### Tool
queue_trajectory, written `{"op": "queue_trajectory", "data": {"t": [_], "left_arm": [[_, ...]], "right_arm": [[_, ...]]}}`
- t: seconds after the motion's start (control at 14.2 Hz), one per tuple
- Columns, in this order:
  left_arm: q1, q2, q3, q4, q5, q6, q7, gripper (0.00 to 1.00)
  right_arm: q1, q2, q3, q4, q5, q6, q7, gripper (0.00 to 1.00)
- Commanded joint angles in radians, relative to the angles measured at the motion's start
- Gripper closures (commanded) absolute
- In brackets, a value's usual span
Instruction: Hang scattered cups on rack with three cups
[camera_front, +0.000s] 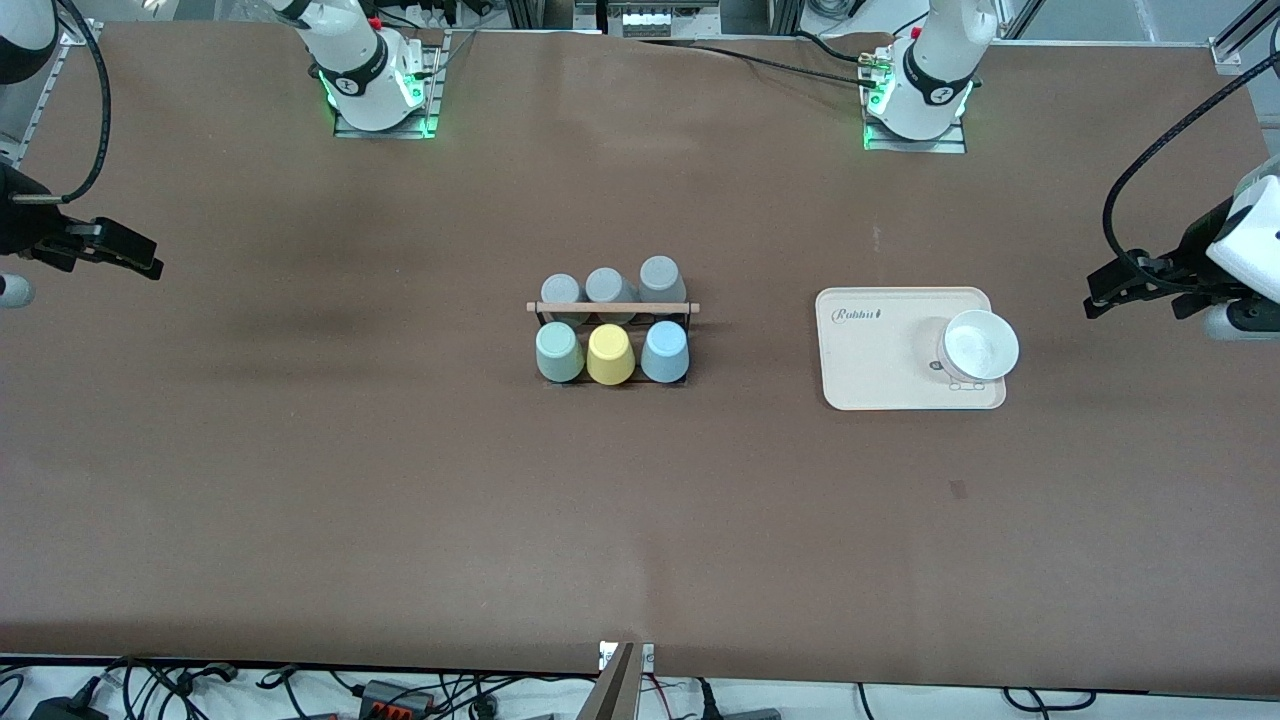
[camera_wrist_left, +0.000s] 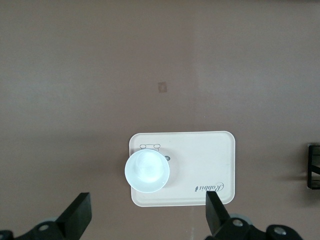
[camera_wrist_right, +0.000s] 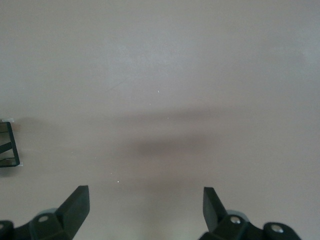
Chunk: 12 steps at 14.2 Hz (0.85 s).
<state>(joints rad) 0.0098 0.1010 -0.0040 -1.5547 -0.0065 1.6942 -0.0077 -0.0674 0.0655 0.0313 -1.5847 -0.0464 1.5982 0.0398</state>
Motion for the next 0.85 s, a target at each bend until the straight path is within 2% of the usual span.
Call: {"op": "queue_trajectory", "data": {"t": [0.0,0.78], "left_arm": [[-0.005,-0.023,-0.002,-0.021,0.019,0.012,-0.008,0.00],[-0.004,-0.023,-0.002,-0.021,0.019,0.012,-0.008,0.00]], "right_arm": [[0.001,-0.026,-0.002,-0.028,0.014,0.011,0.002,0.00],[0.001,-0.024,-0.002,-0.028,0.014,0.011,-0.011,0.00]]}}
